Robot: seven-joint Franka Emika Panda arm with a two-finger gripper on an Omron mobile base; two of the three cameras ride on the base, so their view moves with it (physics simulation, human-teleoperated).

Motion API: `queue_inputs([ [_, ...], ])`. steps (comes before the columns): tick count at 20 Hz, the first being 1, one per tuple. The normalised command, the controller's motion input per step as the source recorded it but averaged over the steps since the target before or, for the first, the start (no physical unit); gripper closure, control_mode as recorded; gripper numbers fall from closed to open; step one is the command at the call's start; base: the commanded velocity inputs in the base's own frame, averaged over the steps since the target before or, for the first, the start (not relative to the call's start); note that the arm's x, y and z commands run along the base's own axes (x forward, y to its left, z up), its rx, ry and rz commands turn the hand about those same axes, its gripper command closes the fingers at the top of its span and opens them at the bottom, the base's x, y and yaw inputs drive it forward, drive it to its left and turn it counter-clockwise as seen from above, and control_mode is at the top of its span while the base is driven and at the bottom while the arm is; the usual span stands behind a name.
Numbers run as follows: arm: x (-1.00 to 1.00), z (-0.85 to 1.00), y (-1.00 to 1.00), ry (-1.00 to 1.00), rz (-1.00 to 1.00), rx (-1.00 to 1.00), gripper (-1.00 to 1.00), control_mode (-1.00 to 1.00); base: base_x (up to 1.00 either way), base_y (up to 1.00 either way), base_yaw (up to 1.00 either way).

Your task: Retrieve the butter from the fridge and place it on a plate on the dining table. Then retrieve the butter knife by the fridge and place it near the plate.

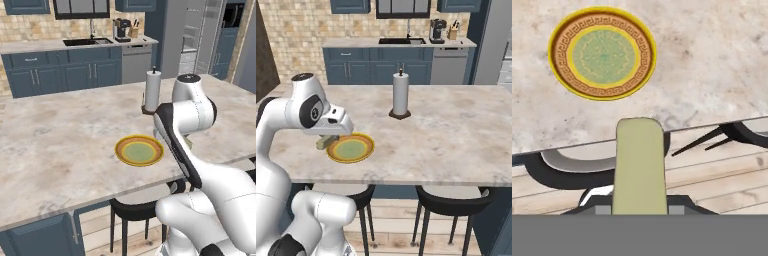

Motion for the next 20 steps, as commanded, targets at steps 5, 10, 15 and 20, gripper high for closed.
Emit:
queue_inputs([
  [5,0.58,-0.07,0.06,0.0,0.13,0.0,1.0,-1.0,0.0,0.0,0.0],
  [10,0.58,-0.18,0.08,0.0,0.28,0.0,1.0,-1.0,0.0,0.0,0.0],
  [15,0.48,-0.3,0.0,0.0,0.39,0.0,1.0,-1.0,0.0,0.0,0.0],
  [20,0.4,-0.35,0.0,0.0,0.39,0.0,1.0,-1.0,0.0,0.0,0.0],
])
